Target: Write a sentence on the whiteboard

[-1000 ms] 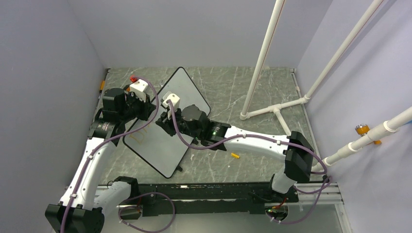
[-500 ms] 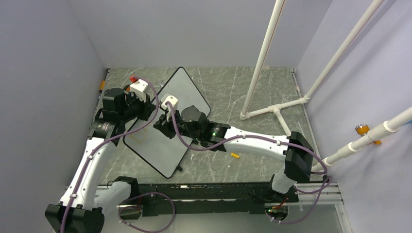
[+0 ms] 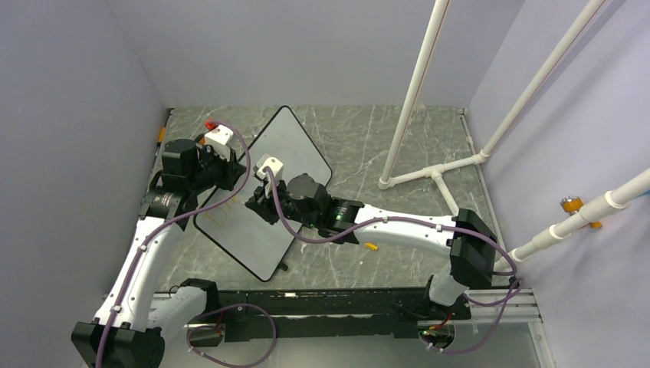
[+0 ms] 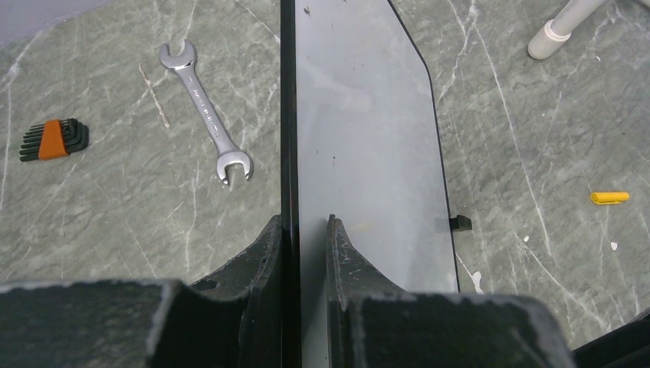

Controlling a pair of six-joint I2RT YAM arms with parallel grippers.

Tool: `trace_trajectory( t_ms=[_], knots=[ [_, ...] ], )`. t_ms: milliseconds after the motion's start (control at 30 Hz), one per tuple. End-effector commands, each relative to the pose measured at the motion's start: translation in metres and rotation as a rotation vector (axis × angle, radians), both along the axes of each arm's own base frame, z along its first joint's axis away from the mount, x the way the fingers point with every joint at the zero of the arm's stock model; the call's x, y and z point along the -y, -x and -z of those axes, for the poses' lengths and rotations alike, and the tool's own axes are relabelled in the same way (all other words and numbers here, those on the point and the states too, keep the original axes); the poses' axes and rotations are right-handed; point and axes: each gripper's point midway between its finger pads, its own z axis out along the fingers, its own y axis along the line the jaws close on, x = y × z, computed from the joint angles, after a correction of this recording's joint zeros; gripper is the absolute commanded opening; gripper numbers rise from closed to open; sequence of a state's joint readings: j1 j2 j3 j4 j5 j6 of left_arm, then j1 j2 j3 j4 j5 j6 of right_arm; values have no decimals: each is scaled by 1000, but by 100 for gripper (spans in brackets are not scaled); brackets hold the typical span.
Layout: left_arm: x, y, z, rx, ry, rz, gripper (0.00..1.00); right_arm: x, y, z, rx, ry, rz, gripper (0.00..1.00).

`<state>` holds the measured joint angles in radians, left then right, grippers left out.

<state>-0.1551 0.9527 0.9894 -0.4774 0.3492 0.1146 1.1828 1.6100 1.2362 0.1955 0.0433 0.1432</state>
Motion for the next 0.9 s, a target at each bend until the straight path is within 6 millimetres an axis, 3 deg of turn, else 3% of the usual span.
trace_trajectory(
  t_ms=[0, 233, 500, 867],
  knots=[
    [3, 32, 53, -192, -74, 81, 0, 9, -15, -3, 25, 14, 77, 0],
    [3, 32, 52, -189, -75, 80, 0, 12, -29, -18, 59, 20, 128, 0],
    [3, 32, 51, -187, -76, 80, 0, 28, -23, -47, 88, -26, 129, 0],
    [3, 32, 52, -188, -75, 80, 0, 31, -34, -53, 85, -59, 144, 0]
  ],
)
